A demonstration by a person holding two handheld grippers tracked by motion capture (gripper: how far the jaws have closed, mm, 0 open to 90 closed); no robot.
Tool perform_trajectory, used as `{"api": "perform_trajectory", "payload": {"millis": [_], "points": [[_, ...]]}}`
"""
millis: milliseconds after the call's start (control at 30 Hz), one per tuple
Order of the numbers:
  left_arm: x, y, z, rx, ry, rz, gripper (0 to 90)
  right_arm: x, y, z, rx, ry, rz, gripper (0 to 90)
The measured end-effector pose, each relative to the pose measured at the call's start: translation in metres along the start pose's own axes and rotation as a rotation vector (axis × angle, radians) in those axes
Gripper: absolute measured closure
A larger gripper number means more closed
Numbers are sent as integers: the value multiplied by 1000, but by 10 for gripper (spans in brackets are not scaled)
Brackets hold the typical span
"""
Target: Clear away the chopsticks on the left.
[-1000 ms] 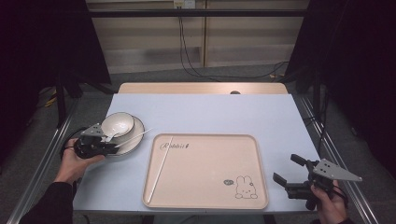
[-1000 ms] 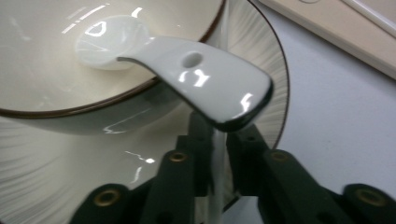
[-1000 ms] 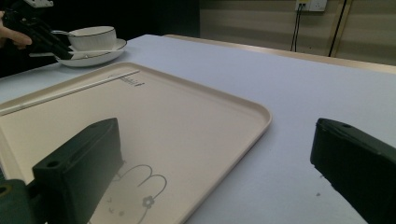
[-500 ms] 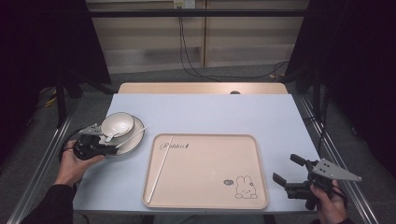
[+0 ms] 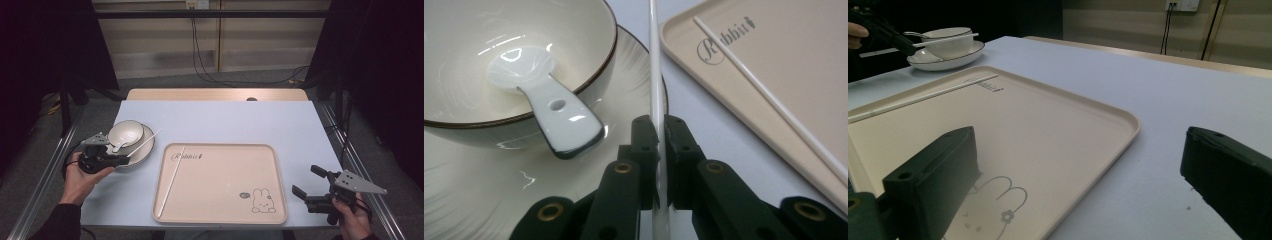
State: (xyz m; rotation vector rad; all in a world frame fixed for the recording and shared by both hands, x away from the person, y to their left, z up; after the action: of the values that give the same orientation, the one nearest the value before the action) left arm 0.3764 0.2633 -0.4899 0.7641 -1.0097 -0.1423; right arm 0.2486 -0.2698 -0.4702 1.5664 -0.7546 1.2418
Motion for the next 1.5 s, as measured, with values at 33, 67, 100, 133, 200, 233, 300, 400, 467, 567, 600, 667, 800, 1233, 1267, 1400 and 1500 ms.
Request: {"api": "perform_trajectory", "payload": {"millis": [33, 67, 100, 133, 200, 233, 300, 400, 467, 567, 600, 667, 800, 1233, 1267, 1400, 1500], "points": [[1, 2, 1, 15, 1, 10, 849, 0, 0, 0, -1, -1, 1, 15], [1, 3, 3, 19, 9, 33, 849, 0, 0, 0, -1, -2, 2, 16], [1, 6, 4, 29, 24, 52, 848, 0, 0, -1, 0, -5, 2, 15], [0, 8, 4, 44, 36, 66, 849, 0, 0, 0, 2, -2, 0, 16], [-3, 10, 6, 52, 68, 87, 849, 0, 0, -1, 3, -2, 1, 16], [-4, 11, 8, 50, 70, 94, 849, 1, 0, -1, 1, -8, 1, 16], [-7, 12, 13, 56, 94, 107, 848, 0, 0, -1, 1, -5, 1, 16], [-8, 16, 22, 51, 109, 119, 848, 1, 0, 0, 0, -1, 3, 15], [-9, 18, 28, 59, 111, 126, 849, 1, 0, -1, 2, -4, 3, 16], [-10, 19, 36, 64, 113, 142, 848, 1, -1, 0, 4, 2, 5, 16], [-10, 19, 39, 64, 113, 139, 848, 1, -1, 0, -1, 3, 5, 16], [-11, 18, 44, 63, 116, 145, 848, 1, -1, 0, 3, 2, 7, 16], [-9, 17, 58, 59, 119, 160, 848, 2, -1, -1, 3, -4, 6, 16], [-9, 9, 94, 94, 183, 176, 848, 2, -2, -1, 2, 0, 8, 16], [-9, 7, 97, 74, 190, 189, 848, 2, -2, -1, 1, 0, 8, 16], [-5, -3, 109, 64, 176, 179, 848, 1, -2, -1, 5, 1, 5, 16], [-2, -10, 112, 68, 165, 192, 848, 1, -2, -1, 6, 1, 3, 16]]}}
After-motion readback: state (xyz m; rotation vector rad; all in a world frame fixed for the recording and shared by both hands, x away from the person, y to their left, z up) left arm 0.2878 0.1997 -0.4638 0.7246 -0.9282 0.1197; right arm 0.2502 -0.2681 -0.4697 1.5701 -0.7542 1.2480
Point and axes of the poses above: each handheld gripper's, and its own axes: y roughly backward along the jaws, x roughly out of its top, z roughly to its right, the point moved 9 cm from there along -y, roughly forward along the jaws, and after that the axes turned 14 degrees about -x, right-handed, at the moved point
